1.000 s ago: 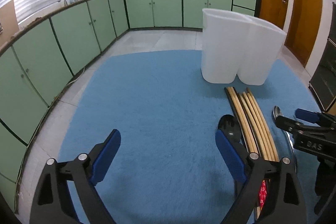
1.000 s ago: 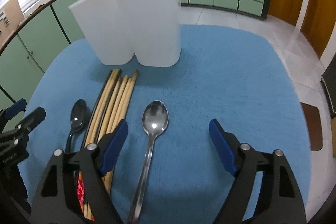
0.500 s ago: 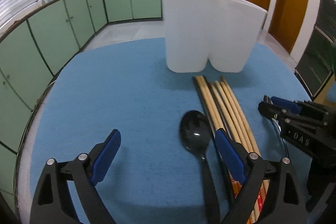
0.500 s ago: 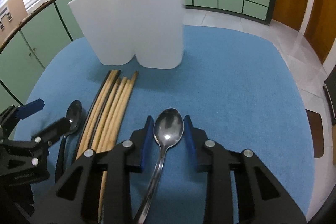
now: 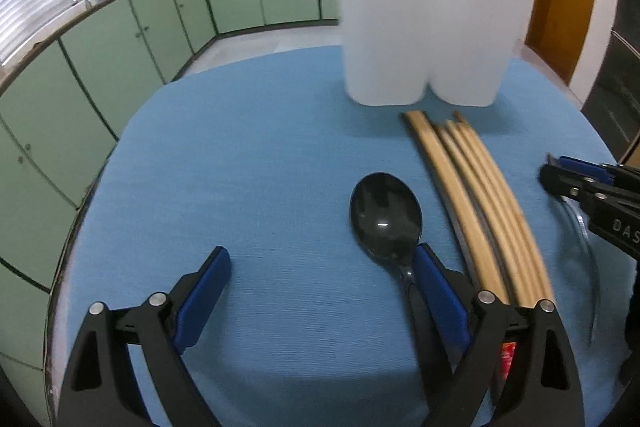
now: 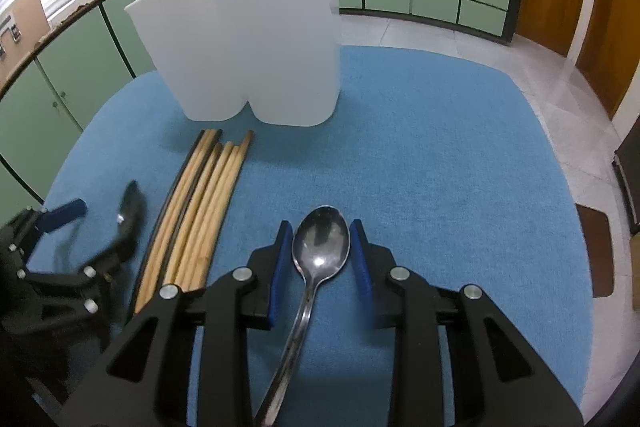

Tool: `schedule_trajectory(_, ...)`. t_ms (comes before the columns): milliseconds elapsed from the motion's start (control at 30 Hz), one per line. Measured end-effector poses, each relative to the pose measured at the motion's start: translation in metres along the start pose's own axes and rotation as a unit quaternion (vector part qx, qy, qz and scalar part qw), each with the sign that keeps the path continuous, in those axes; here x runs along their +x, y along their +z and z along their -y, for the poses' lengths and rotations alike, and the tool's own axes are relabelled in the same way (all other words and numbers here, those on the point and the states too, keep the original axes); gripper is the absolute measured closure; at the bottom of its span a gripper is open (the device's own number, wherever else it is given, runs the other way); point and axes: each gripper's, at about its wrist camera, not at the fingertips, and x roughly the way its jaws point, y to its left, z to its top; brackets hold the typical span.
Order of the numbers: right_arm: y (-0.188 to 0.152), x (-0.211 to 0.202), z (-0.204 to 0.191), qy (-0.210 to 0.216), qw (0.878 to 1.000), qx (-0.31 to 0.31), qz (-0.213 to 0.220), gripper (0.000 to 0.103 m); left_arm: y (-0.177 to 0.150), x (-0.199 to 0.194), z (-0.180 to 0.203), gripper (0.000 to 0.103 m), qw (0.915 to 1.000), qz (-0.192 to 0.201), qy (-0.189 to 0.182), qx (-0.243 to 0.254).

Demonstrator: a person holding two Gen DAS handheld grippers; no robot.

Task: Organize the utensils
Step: 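Close the right tool on the silver spoon while the left tool grasps the black spoon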

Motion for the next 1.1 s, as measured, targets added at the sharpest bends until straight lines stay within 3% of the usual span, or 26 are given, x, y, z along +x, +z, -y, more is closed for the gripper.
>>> schedule_trajectory(200,0.004,0.003,0.000,-0.003,1.000,-0.003,-0.007,0.072,0.009,-0.002,-0.005,0.013,0.9995,-0.005,-0.025,-0.020)
schedule_trajectory(267,0.009,0.003,0.003,0.007,1.000,0.006,-0.015,0.065,0.016,-0.003,-0.008,0.013,0.9991,-0.002,-0.032,-0.029)
schedule_trajectory(533,0.024,0.011,0.014,0.022,0.999,0.024,-0.036,0.061,0.047,0.021,-0.008,0.011,0.9993,-0.022,-0.012,-0.029)
schedule_trajectory(700,0.031,0.016,0.017,0.026,0.998,0.030,-0.046,0.061,0.054,0.034,-0.011,0.013,0.9982,-0.040,-0.022,-0.038)
schedule_trajectory(767,0.033,0.018,0.017,0.026,0.998,0.031,-0.051,0.068,0.055,0.036,-0.015,0.024,0.9982,-0.035,-0.025,-0.043)
schedule_trajectory(833,0.036,0.020,0.020,0.027,0.998,0.032,-0.055,0.076,0.057,0.036,-0.019,0.049,0.9983,-0.025,-0.031,-0.042)
schedule_trajectory(900,0.037,0.021,0.022,0.035,0.997,0.038,-0.056,0.076,0.060,0.036,-0.023,0.067,0.9974,-0.021,-0.050,-0.046)
schedule_trajectory(967,0.038,0.018,0.026,0.037,0.997,0.036,-0.052,0.076,0.064,0.036,-0.026,0.067,0.9960,-0.018,-0.070,-0.052)
schedule_trajectory(1100,0.028,-0.015,0.023,0.031,0.998,0.003,0.049,0.076,0.061,0.018,-0.031,0.067,0.9936,0.043,-0.091,-0.050)
